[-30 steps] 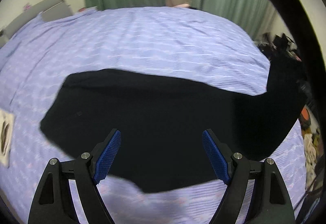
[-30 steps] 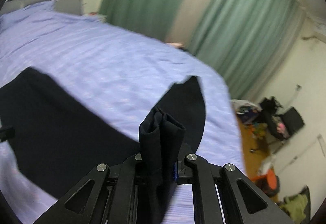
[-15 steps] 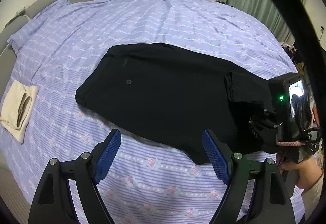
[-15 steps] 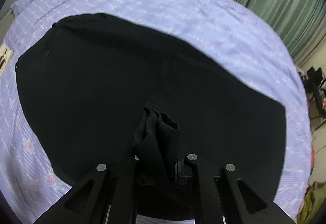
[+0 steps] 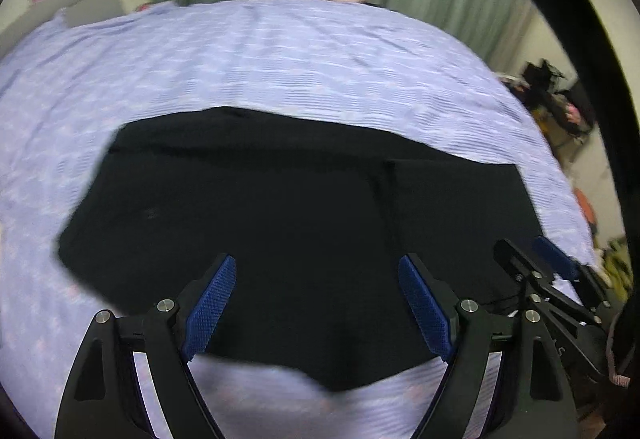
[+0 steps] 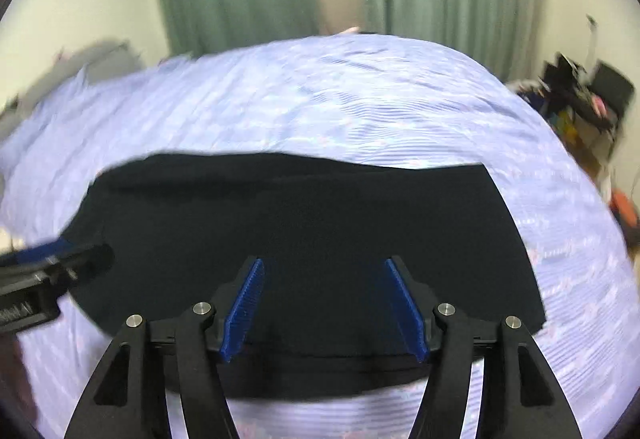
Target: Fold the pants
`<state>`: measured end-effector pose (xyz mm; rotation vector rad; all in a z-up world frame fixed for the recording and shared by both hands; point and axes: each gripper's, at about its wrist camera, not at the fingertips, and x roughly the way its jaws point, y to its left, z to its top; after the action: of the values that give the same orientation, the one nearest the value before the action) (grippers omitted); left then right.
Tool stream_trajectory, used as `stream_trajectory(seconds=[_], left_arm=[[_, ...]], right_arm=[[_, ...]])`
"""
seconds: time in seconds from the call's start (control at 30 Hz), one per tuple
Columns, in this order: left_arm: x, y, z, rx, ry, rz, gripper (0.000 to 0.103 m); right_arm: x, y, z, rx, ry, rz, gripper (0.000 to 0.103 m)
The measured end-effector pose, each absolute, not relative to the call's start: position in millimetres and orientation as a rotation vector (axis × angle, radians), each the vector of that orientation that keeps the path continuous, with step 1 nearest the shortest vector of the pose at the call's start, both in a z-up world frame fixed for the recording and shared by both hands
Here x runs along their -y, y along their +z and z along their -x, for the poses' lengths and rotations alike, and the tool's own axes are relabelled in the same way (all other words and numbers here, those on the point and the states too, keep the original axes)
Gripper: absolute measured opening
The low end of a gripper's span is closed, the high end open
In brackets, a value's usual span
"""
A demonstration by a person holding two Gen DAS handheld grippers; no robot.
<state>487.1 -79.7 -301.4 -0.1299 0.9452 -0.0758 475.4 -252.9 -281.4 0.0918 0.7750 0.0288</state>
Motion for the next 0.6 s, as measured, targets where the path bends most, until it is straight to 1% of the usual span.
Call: stream_trajectory(seconds=[0.1, 0.2, 0.27, 0.3, 0.4, 0.6], left_arm=[[106, -315, -509, -0.924, -0.181, 0.112, 0.083], [123, -328, -536, -0.919, -0.246, 0.083, 0.078], [132, -336, -553, -0.907, -0.293, 0.072, 0.07], [135, -339, -560, -0.904, -0.307, 0.068, 0.069], [137, -349, -585, -0.893, -0.327, 0.072, 0.062], [125, -356, -627, -0.889, -0.304, 0.166, 0.049]], right_arm=[[265, -291, -488, -0.743, -0.037, -0.078, 0.063], [277, -302, -492, -0.688, -0.089, -0.095, 0.063], [282, -314, -485, -0.66, -0.073, -0.114, 0.063], [285, -318, -487, -0.665, -0.067, -0.118, 0.062], [288, -338, -495, -0.738, 0.045, -0.194, 0.053], [269, -350, -488, -0.752, 0.15, -0.237, 0.053]])
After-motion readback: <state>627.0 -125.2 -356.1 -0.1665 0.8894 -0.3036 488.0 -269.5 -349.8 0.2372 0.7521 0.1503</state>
